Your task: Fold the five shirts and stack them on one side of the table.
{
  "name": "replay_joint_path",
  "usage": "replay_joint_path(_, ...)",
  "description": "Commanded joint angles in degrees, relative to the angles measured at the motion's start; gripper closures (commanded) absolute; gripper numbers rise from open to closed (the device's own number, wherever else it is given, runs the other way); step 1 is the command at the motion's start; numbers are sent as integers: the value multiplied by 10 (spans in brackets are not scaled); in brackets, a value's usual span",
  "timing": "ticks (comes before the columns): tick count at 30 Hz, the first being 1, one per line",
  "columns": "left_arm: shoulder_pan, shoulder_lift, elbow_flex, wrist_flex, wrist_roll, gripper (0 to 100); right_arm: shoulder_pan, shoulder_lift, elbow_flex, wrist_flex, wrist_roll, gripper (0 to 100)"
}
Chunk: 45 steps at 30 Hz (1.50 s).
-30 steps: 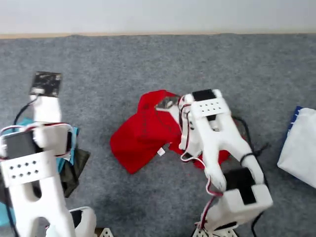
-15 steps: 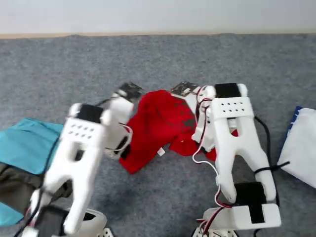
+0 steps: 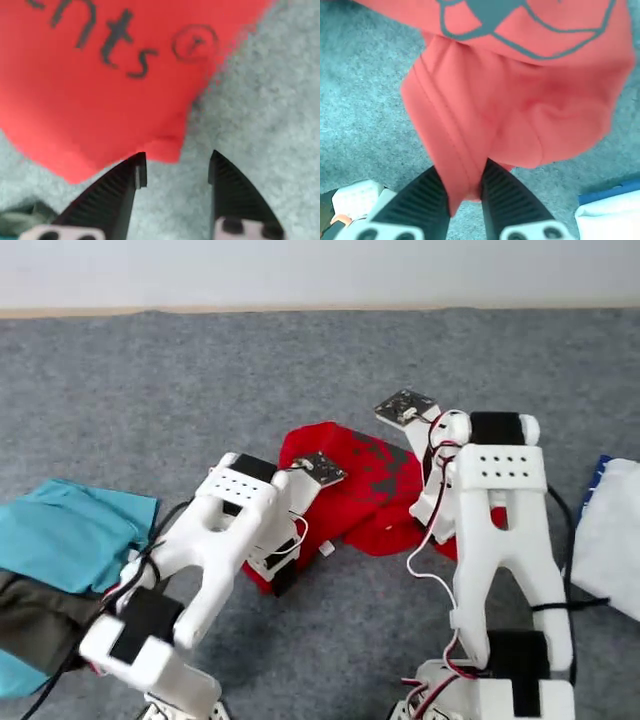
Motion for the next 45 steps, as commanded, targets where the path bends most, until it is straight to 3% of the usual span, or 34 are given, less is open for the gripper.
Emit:
replay_joint_path(1, 3, 33, -10, -33, -5, 792, 3, -39, -29, 8, 5, 988)
replay_joint_path(7, 1, 86, -40, -37, -1, 806, 3, -45, -29, 9, 5, 988)
replay_joint_path(13, 1, 105, -62, -29, 2, 998, 4, -92, -29, 9, 6, 988)
replay_joint_path(15, -4, 93, -78, 9, 2, 994, 4, -116, -29, 9, 11, 988)
replay_joint_path(21, -59, -60, -143, 109, 3, 995, 29, -216, -30, 1, 54, 988)
replay_joint_path(29, -149, -278, -247, 188, 4, 995, 144, -348, -30, -77, 121, 988)
replay_joint_path(38, -216, -389, -278, 189, 4, 995, 242, -427, -30, -224, 138, 988)
replay_joint_path(45, -218, -441, -385, 189, 4, 995, 276, -448, -30, -286, 139, 988)
